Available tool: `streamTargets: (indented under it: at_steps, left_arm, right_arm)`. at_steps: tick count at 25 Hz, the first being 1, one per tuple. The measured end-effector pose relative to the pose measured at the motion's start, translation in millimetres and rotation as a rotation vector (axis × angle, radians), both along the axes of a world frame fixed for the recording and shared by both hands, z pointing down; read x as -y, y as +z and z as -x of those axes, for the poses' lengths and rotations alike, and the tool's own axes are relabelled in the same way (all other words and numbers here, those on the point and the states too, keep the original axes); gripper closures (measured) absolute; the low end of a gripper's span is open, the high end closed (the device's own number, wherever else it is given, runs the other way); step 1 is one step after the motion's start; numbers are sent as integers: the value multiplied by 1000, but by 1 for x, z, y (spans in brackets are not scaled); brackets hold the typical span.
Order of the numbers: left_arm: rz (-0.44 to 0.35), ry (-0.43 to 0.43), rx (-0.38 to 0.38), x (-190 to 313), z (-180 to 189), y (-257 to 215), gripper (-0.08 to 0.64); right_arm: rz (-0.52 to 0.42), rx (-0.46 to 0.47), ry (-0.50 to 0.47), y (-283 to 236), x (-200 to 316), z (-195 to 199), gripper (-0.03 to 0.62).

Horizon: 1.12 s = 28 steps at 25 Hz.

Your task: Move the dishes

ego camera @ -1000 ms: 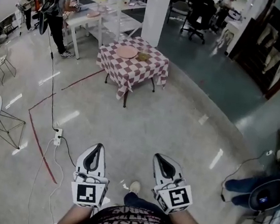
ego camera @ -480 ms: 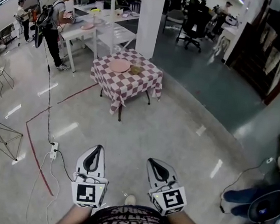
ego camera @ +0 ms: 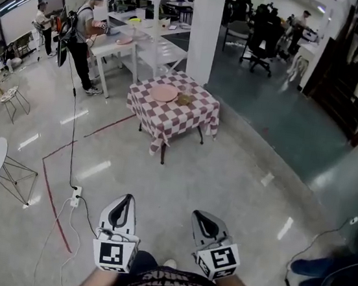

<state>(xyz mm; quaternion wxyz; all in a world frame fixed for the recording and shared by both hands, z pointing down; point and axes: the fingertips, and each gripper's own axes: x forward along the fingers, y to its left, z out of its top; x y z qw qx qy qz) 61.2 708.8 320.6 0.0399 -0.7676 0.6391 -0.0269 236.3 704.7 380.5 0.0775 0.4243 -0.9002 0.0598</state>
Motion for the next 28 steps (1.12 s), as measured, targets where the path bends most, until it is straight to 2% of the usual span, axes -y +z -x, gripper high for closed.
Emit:
streamTargets:
  at_steps: [8, 14, 22, 28]
  left_arm:
    - [110, -13, -14, 18, 15, 32, 529]
    - [117, 14, -11, 59, 29, 38, 529]
    - [83, 46, -50, 129, 70, 28, 529]
    - [70, 72, -70, 172, 105, 29, 529]
  right_arm:
    - [82, 11, -5, 27, 20, 16, 560]
    - [116, -3, 3, 41, 58, 37, 560]
    - [14, -25, 56, 9, 122, 74, 560]
    - [-9, -27, 116, -1, 166, 98, 560]
